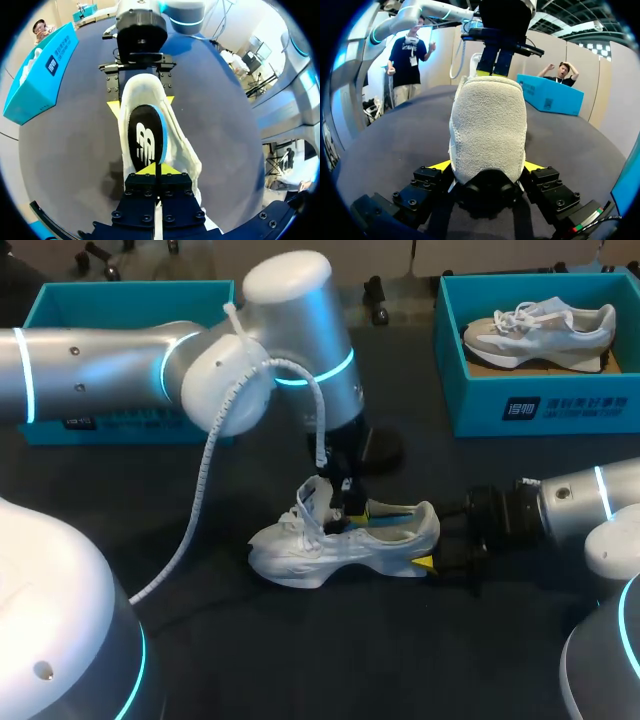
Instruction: Take the shoe out of the shoebox, open the shoe tongue, remove and reinsert the insole, then place the shoe into the shoebox
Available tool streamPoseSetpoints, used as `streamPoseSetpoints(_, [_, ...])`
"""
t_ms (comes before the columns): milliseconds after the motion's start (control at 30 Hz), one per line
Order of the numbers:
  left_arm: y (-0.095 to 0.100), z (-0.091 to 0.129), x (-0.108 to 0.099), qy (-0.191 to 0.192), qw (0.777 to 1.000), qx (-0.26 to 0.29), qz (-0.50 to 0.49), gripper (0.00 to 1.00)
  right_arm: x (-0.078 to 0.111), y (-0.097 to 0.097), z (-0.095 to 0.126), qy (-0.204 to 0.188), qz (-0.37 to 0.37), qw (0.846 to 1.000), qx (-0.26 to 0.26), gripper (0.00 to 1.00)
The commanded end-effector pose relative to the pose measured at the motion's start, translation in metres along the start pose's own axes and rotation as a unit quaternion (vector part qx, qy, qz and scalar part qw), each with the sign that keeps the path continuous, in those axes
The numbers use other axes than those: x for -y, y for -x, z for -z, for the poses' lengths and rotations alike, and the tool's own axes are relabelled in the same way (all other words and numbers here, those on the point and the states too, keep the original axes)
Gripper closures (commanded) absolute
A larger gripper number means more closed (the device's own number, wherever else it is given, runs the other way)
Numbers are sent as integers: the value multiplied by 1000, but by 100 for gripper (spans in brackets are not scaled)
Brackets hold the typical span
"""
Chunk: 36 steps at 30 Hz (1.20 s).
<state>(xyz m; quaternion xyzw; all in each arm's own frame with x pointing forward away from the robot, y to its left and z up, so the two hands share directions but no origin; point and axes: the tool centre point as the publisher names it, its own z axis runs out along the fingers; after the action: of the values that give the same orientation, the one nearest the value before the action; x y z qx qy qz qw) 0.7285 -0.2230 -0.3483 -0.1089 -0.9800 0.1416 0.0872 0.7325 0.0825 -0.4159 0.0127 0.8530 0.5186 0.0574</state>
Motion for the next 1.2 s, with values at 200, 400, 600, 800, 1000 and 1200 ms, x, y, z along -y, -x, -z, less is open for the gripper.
streamPoseSetpoints(200, [-13, 22, -2, -33, 999, -1, -5, 100, -1, -1, -1, -3, 0, 1000, 1, 100])
streamPoseSetpoints(400, [-20, 30, 7, -51, 999, -3, -10, 100, -1, -1, -1, -3, 0, 1000, 1, 100])
streamPoseSetpoints(600, [-25, 35, 26, -69, 997, -1, -21, 100, -1, -1, -1, -3, 0, 1000, 1, 100])
streamPoseSetpoints(800, [-28, 33, 42, -79, 996, 16, -29, 100, -1, -1, -1, -3, 0, 1000, 1, 100])
streamPoseSetpoints(1000, [-28, 28, 52, -84, 995, 38, -26, 100, -1, -1, -1, -3, 0, 1000, 1, 100])
streamPoseSetpoints(1200, [-32, 26, 53, -88, 995, 39, -25, 89, -1, -1, -1, -3, 0, 1000, 1, 100])
